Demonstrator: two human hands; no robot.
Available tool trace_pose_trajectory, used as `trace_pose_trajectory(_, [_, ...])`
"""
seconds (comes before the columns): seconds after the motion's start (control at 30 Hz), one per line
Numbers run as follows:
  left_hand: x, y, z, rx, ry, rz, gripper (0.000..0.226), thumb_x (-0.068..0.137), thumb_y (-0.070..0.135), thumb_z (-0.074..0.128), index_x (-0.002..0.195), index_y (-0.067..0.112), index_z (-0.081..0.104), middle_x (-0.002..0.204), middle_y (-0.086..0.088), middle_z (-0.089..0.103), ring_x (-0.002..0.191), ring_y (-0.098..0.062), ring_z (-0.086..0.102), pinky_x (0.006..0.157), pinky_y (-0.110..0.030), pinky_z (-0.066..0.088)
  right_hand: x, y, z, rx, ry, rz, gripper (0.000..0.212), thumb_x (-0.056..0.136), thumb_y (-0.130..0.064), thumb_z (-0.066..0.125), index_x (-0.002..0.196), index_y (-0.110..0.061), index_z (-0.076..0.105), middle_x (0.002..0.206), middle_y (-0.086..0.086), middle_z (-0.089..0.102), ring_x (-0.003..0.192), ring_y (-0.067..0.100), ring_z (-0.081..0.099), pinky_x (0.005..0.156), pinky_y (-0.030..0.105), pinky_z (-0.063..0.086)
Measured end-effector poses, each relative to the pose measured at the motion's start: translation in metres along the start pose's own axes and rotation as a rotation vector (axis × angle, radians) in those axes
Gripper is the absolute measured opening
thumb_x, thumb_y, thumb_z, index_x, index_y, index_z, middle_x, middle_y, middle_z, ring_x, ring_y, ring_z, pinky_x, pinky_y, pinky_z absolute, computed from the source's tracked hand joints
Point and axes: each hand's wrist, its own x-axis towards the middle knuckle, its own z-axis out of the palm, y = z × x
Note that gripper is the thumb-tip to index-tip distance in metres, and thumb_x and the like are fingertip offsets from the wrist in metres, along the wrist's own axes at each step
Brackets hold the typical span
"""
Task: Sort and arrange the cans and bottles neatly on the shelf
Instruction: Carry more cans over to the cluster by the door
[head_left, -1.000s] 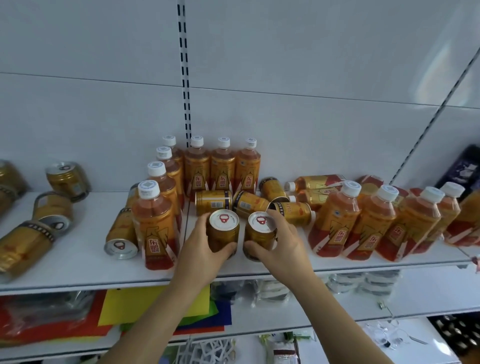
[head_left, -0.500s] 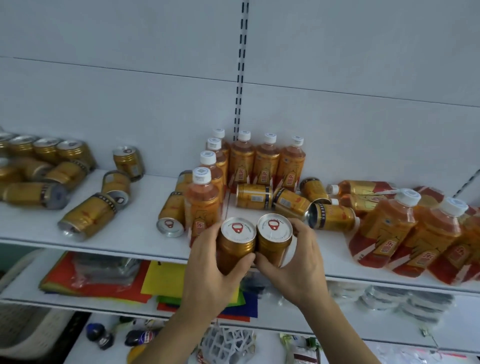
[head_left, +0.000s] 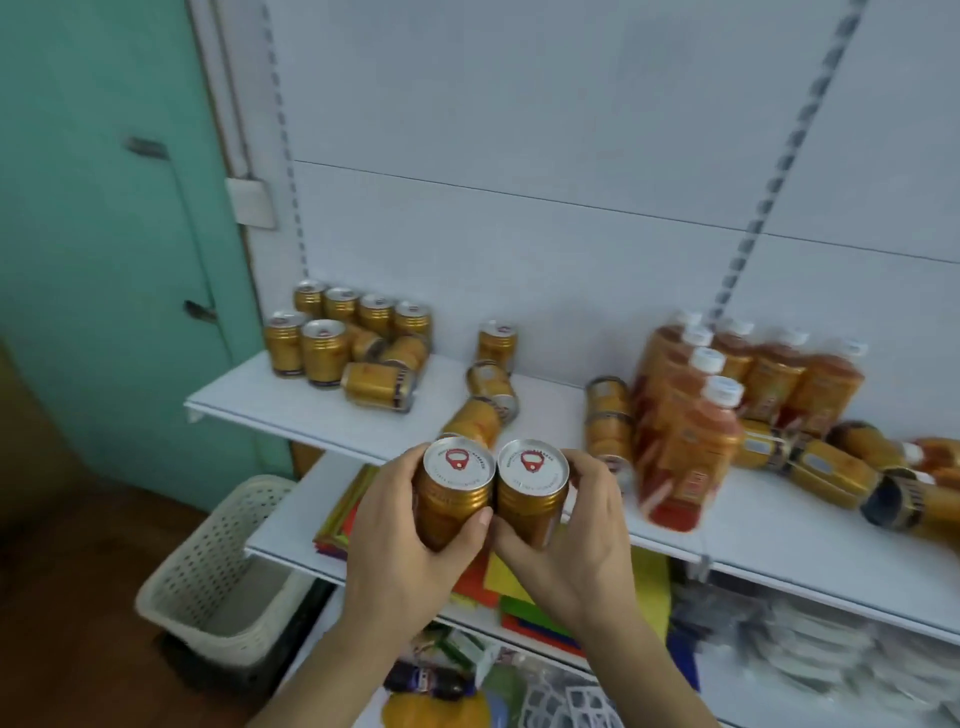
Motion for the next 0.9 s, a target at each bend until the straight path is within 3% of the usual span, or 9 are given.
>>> trace_pose_trajectory(0.23, [0.033,-0.063,-0.106,0.153,0.064,-0.086,0.072,0.078,0.066,0.074,0.139,0.036,0.05,0.126,0.017,0.061,0.118,-0.004,0.059,0.097,-0.037,0.056,0.021,-0.08,0.106,0.023,-0.133,-0.083,0.087,0.075,-0.058,0.08,0.145,-0.019,0.048,0.127,-0.008,0.056,0.123,0.013,0.05,0.105,0.03,0.042])
trace_pose_trajectory(0.4, [0.074,-0.111,-0.145,0.192,0.092,-0.154,0.071,0.075,0.062,0.079,0.135,0.043,0.047,0.126,0.02,0.059,0.115,0.001,0.057,0.095,-0.03,0.054,0.056,-0.105,0.174,-0.017,-0.17,-0.141,0.08,0.077,-0.055,0.082,0.142,-0.02,0.051,0.126,-0.007,0.059,0.122,0.015,0.049,0.106,0.029,0.041])
trace_pose_trajectory(0.53, [0.118,-0.149,-0.164,0.231,0.074,-0.176,0.068,0.077,0.056,0.084,0.133,0.046,0.047,0.125,0.025,0.058,0.116,0.016,0.051,0.086,-0.008,0.041,0.086,-0.115,0.227,-0.024,-0.202,-0.115,0.082,0.077,-0.063,0.076,0.142,-0.022,0.05,0.132,-0.007,0.06,0.128,0.017,0.051,0.115,0.035,0.04])
trace_pose_trajectory(0.63, [0.149,-0.173,-0.171,0.264,0.026,-0.213,0.068,0.077,0.056,0.086,0.132,0.049,0.046,0.121,0.03,0.058,0.112,0.018,0.052,0.082,-0.008,0.04,0.105,-0.116,0.26,-0.02,-0.178,-0.093,0.08,0.077,-0.063,0.076,0.141,-0.023,0.051,0.133,-0.005,0.063,0.129,0.019,0.052,0.112,0.043,0.045])
trace_pose_trajectory(0.77, [0.184,-0.204,-0.173,0.268,-0.009,-0.245,0.069,0.077,0.053,0.087,0.126,0.057,0.038,0.113,0.039,0.053,0.104,0.034,0.045,0.078,-0.003,0.034,0.126,-0.108,0.295,-0.175,-0.189,-0.096,0.085,0.077,-0.065,0.076,0.144,-0.02,0.05,0.138,0.002,0.064,0.136,0.027,0.051,0.114,0.05,0.044])
trace_pose_trajectory(0.9, [0.203,-0.23,-0.173,0.251,-0.052,-0.244,0.069,0.077,0.053,0.088,0.125,0.058,0.038,0.111,0.043,0.052,0.105,0.035,0.044,0.075,-0.001,0.034,0.131,-0.106,0.32,-0.286,-0.129,-0.084,0.082,0.077,-0.067,0.075,0.139,-0.016,0.058,0.13,0.006,0.066,0.132,0.032,0.055,0.114,0.054,0.042])
